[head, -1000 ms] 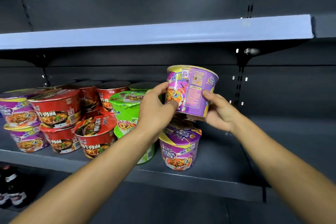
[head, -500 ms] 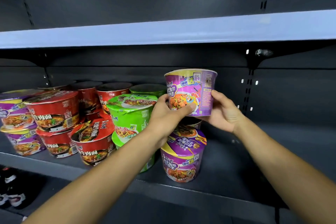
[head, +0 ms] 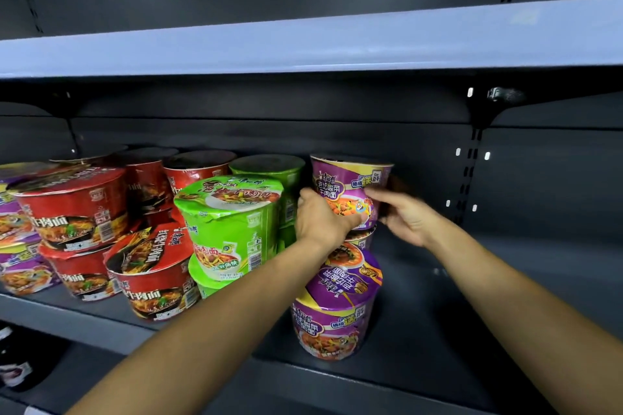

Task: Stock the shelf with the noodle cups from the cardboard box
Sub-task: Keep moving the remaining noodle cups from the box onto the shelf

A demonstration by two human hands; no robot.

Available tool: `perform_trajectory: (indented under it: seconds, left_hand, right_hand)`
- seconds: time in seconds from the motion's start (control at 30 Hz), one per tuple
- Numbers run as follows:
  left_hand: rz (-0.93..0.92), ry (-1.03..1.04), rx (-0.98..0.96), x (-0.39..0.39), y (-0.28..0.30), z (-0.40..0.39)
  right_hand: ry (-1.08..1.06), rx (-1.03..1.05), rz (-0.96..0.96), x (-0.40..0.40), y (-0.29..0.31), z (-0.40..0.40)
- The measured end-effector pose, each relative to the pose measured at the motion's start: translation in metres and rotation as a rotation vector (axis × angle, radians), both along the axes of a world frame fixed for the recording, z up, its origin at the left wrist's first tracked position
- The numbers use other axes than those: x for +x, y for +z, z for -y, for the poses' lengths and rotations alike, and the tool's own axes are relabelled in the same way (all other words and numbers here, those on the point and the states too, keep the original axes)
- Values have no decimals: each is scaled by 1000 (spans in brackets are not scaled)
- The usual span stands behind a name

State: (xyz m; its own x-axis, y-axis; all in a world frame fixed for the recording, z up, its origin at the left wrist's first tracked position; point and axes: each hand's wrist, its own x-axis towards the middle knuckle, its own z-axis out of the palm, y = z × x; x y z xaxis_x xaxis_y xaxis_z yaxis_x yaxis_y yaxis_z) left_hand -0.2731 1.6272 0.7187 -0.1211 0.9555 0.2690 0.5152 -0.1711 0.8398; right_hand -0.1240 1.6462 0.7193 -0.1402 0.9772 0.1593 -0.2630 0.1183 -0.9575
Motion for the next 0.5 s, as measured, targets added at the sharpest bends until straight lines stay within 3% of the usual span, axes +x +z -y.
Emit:
perform_trajectory:
  seconds: [0.23, 0.5]
  left_hand:
    - [36, -59, -46, -9, -9, -13]
    - [139, -133, -101, -20, -12, -24]
  right_hand:
    - [16, 5, 117, -1, -12, -16]
    - [50, 35, 74, 0, -7, -20]
